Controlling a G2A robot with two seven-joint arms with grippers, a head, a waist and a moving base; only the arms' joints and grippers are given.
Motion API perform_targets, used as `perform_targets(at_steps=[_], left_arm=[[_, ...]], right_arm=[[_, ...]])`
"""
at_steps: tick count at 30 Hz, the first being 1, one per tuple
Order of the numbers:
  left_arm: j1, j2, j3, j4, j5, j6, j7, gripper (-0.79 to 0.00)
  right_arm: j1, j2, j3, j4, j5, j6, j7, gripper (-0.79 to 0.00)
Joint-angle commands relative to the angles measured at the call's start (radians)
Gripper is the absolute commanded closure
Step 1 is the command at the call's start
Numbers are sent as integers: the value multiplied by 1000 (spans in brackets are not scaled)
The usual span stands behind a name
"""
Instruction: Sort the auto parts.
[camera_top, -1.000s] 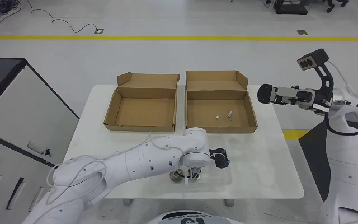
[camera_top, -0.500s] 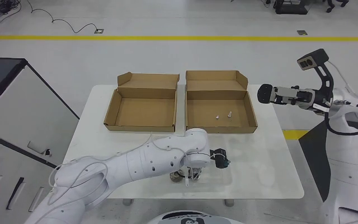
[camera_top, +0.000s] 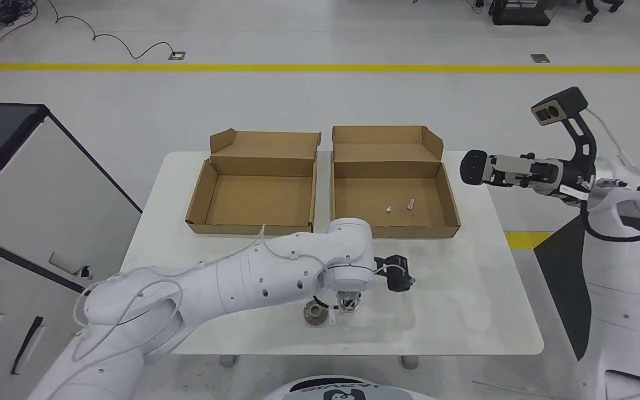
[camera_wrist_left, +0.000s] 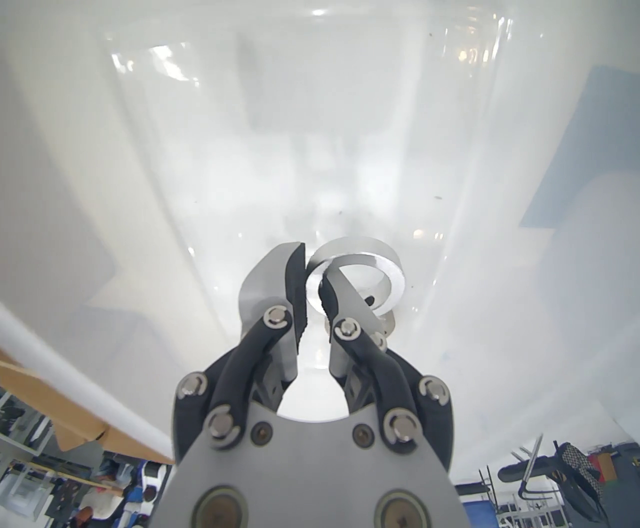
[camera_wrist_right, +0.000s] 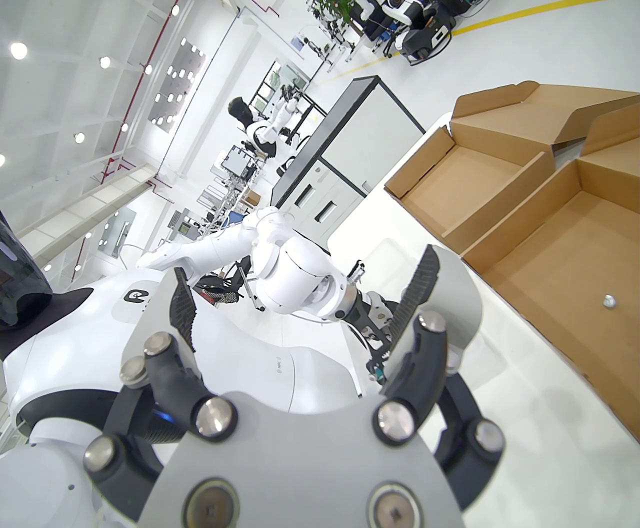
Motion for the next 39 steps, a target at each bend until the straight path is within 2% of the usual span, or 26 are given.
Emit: perform_targets(at_steps=[1, 5, 11, 15, 19, 23, 24, 30, 31, 39], left_arm=[[-30, 15, 0, -37, -8, 28, 0, 0], [-103, 58, 0, -135, -47, 96, 0, 0], [-227, 137, -4, -289, -123, 179, 0, 0], [-280, 193, -31, -364, -156, 193, 0, 0], [-290, 249, -87, -411, -171, 164, 0, 0], [-237, 305, -178, -417, -214, 74, 39, 0], [-211, 320, -205, -414, -235, 43, 79, 0], [-46, 410, -369, -362, -311, -216, 274, 0], [-7, 427, -407, -353, -322, -282, 324, 0], [205, 504, -580, -288, -374, -640, 623, 0]], right_arm=[[0, 0, 0, 0, 0, 0, 0, -785], [0, 0, 0, 0, 0, 0, 0, -785], [0, 0, 0, 0, 0, 0, 0, -785], [0, 0, 0, 0, 0, 0, 0, -785], [0, 0, 0, 0, 0, 0, 0, -785], [0, 0, 0, 0, 0, 0, 0, -785], [0, 0, 0, 0, 0, 0, 0, -785], [0, 0, 0, 0, 0, 0, 0, -785], [0, 0, 0, 0, 0, 0, 0, -785], [0, 0, 0, 0, 0, 0, 0, -785]])
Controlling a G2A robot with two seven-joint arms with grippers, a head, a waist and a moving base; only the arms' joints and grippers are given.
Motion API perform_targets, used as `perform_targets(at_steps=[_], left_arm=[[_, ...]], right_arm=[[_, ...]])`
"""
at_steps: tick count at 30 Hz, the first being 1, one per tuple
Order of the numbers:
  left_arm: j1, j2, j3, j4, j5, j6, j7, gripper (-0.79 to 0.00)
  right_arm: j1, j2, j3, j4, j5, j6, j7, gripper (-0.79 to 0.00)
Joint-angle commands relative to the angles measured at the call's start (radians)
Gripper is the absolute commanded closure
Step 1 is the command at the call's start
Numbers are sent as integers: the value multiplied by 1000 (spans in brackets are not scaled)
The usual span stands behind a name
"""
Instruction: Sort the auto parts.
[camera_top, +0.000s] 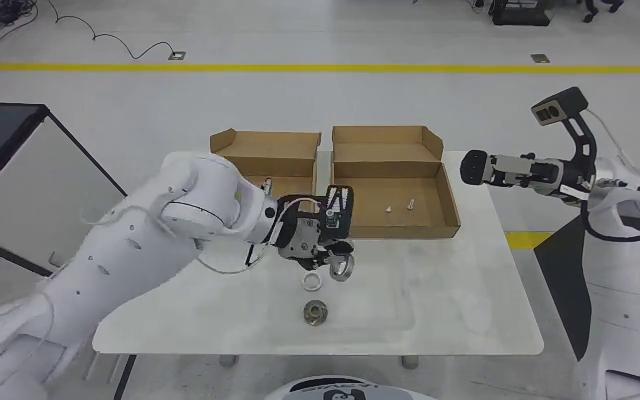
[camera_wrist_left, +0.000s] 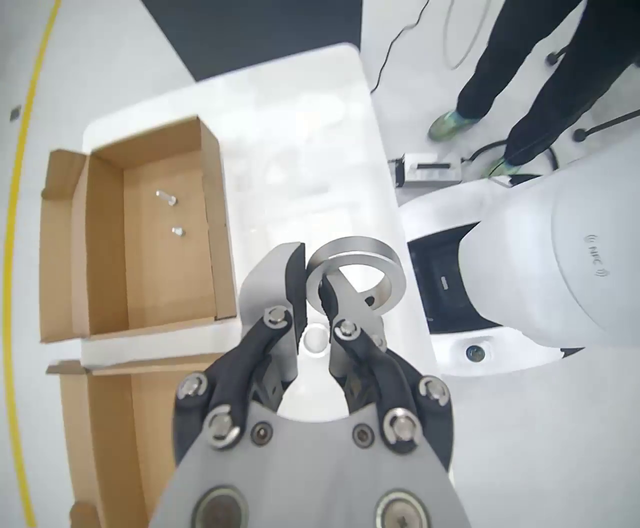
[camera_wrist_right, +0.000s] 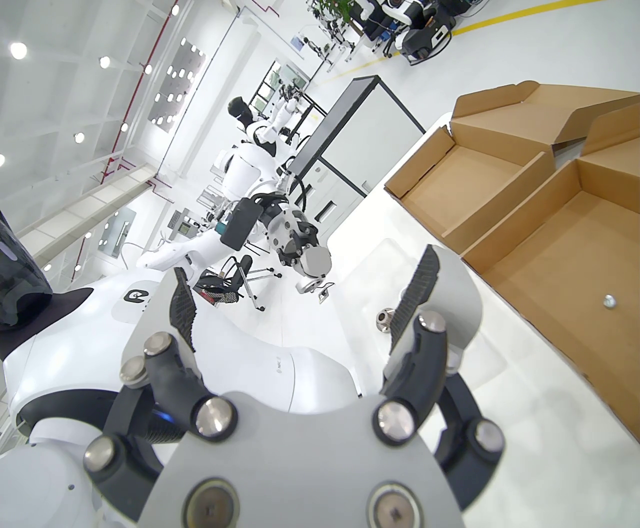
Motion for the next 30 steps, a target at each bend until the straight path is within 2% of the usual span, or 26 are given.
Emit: perform_targets(at_steps=[1, 3, 10, 12, 23, 25, 30], left_arm=[[43, 12, -32, 19, 0, -84, 86, 0], [78, 21, -61, 35, 6, -148, 158, 0], [153, 42, -109, 12, -3, -148, 372, 0], [158, 50, -116, 7, 14, -148, 402, 0], [165, 49, -116, 10, 11, -137, 413, 0], [200, 46, -120, 20, -57, -148, 508, 0], [243, 42, -115, -20, -115, -148, 621, 0]], right_arm=[[0, 0, 0, 0, 0, 0, 0, -785], [0, 0, 0, 0, 0, 0, 0, -785], [0, 0, 0, 0, 0, 0, 0, -785], [0, 0, 0, 0, 0, 0, 0, -785], [0, 0, 0, 0, 0, 0, 0, -785], [0, 0, 0, 0, 0, 0, 0, -785], [0, 0, 0, 0, 0, 0, 0, -785]])
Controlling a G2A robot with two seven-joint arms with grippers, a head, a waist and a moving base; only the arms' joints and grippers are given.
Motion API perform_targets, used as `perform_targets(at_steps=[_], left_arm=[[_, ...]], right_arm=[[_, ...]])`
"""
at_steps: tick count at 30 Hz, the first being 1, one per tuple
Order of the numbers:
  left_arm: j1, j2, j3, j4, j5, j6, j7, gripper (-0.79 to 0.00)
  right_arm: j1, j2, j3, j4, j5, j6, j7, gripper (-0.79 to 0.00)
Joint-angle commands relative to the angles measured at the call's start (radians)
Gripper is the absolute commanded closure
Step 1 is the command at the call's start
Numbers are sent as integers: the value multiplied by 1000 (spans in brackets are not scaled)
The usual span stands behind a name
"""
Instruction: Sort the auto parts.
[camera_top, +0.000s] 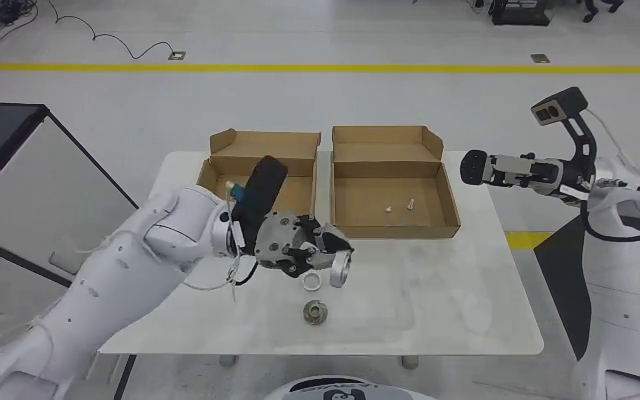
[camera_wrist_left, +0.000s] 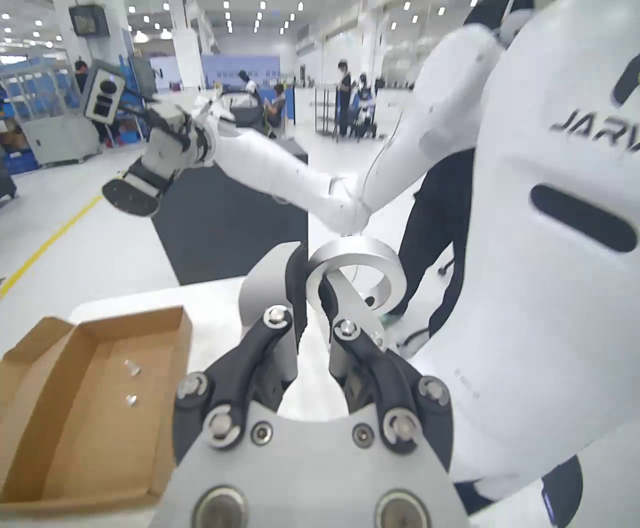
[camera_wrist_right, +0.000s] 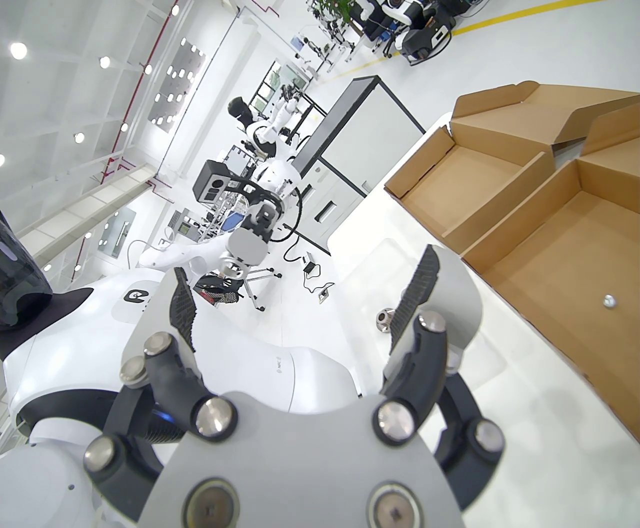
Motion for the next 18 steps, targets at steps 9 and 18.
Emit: perform_targets(at_steps=[9, 18], left_arm=[[42, -17, 15, -97, -13, 0, 280, 0], [63, -20, 47, -155, 97, 0, 555, 0]], right_arm=[[0, 0, 0, 0, 0, 0, 0, -785], [0, 0, 0, 0, 0, 0, 0, -785]])
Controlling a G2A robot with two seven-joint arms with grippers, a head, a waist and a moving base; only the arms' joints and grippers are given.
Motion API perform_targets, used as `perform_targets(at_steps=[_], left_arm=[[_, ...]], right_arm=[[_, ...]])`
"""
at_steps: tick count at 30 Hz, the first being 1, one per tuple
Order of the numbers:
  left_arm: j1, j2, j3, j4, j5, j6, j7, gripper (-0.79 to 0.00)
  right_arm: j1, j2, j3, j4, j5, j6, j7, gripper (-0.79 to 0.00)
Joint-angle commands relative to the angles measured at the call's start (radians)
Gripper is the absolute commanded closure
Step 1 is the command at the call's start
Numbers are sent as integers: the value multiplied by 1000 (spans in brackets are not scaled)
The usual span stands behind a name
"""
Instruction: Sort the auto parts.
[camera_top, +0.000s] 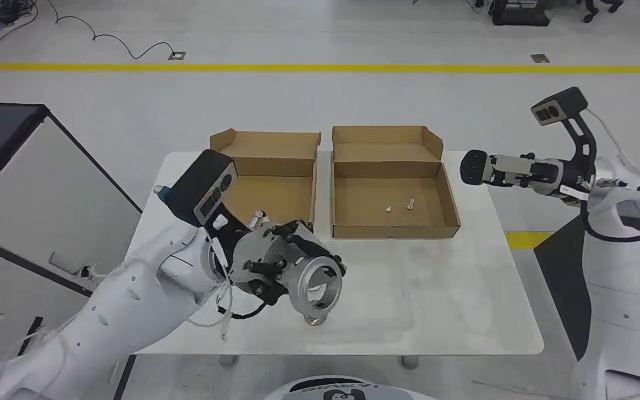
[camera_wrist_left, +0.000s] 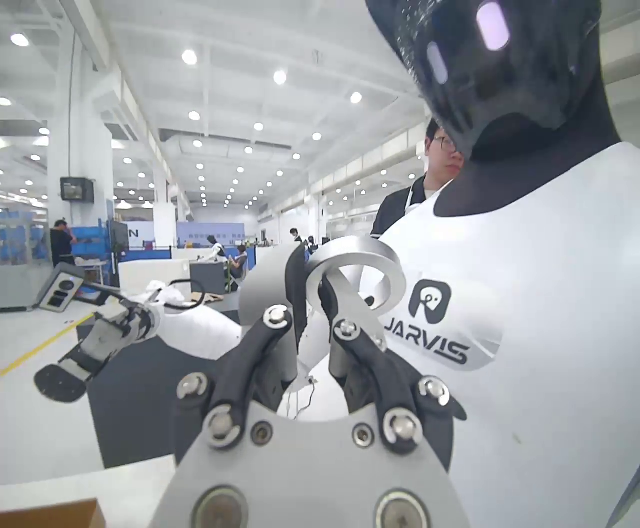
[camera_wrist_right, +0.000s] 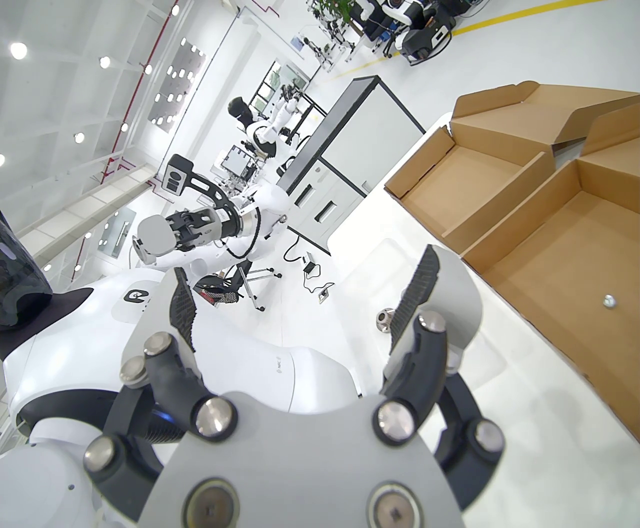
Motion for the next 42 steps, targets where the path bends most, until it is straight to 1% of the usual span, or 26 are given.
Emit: perform_targets(at_steps=[1, 9, 13, 17, 19, 21, 23, 37, 42], left_arm=[[0, 0, 1, -1, 3, 0, 7, 0], [1, 0, 1, -2, 5, 5, 3, 0], [30, -5, -13, -22, -35, 0, 18, 0], [44, -15, -19, -64, -84, 0, 52, 0], [45, -19, -29, -60, -75, 0, 50, 0], [52, -25, -28, -74, -92, 0, 78, 0], [52, -31, -27, -79, -87, 0, 84, 0], [75, -77, -16, -85, -110, 0, 200, 0], [88, -89, -23, -75, -108, 0, 215, 0]], right_arm=[[0, 0, 0, 0, 0, 0, 0, -785], [0, 0, 0, 0, 0, 0, 0, -785], [0, 0, 0, 0, 0, 0, 0, -785], [0, 0, 0, 0, 0, 0, 0, -785], [0, 0, 0, 0, 0, 0, 0, -785], [0, 0, 0, 0, 0, 0, 0, -785], [0, 0, 0, 0, 0, 0, 0, -785], [0, 0, 0, 0, 0, 0, 0, -785], [0, 0, 0, 0, 0, 0, 0, -785]])
